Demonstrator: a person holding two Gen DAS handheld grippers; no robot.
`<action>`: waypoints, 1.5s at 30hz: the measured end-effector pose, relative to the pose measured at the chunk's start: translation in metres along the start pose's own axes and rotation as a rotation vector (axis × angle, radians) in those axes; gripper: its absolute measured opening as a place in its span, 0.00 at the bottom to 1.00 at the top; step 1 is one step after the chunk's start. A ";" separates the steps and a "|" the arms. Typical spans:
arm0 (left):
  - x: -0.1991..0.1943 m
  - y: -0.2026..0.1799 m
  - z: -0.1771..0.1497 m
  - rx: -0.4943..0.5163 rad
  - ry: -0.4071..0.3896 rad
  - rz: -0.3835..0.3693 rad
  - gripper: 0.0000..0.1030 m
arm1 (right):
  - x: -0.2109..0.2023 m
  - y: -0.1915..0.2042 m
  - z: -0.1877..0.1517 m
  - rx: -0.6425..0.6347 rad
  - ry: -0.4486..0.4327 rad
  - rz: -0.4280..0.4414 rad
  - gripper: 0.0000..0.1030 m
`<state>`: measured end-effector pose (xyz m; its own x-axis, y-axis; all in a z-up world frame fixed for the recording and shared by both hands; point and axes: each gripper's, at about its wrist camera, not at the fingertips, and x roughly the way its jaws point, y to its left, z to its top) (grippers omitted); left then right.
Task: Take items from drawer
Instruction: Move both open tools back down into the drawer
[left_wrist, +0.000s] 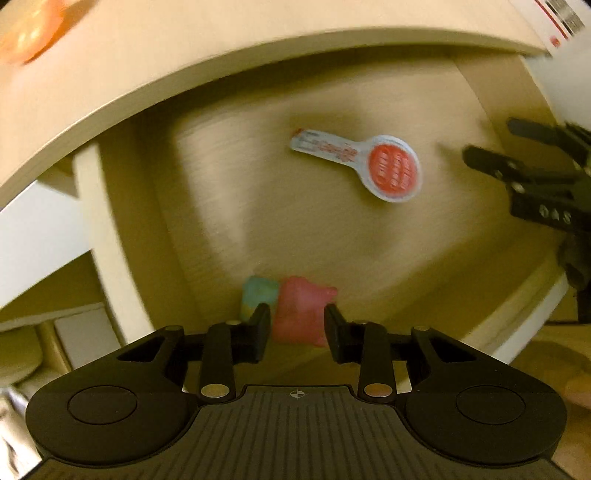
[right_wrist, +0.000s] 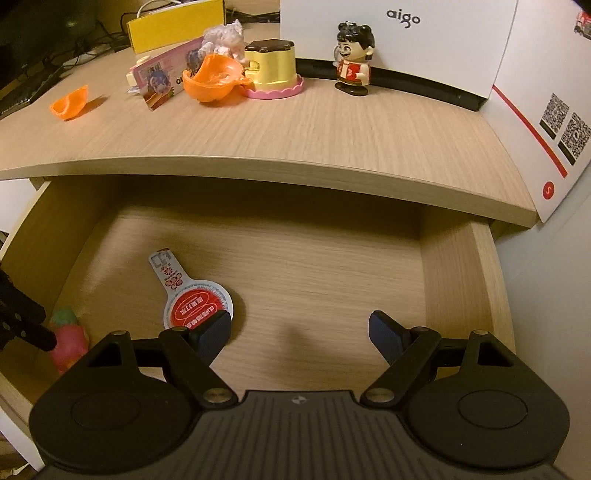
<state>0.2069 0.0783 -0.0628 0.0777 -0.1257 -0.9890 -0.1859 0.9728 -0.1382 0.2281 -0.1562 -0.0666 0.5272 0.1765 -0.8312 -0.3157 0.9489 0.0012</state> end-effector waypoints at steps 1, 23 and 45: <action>0.002 -0.006 0.000 0.015 0.012 -0.002 0.34 | 0.000 -0.001 0.000 0.003 -0.001 0.001 0.80; -0.024 0.007 0.028 -0.161 -0.285 -0.112 0.37 | -0.005 -0.006 -0.002 0.032 -0.005 0.041 0.80; -0.059 0.056 -0.008 -0.153 -0.416 -0.046 0.36 | 0.067 0.139 0.045 -0.507 0.252 0.414 0.79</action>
<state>0.1841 0.1387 -0.0123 0.4712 -0.0483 -0.8807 -0.3131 0.9243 -0.2183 0.2555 -0.0010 -0.0970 0.1043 0.3727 -0.9221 -0.8125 0.5667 0.1372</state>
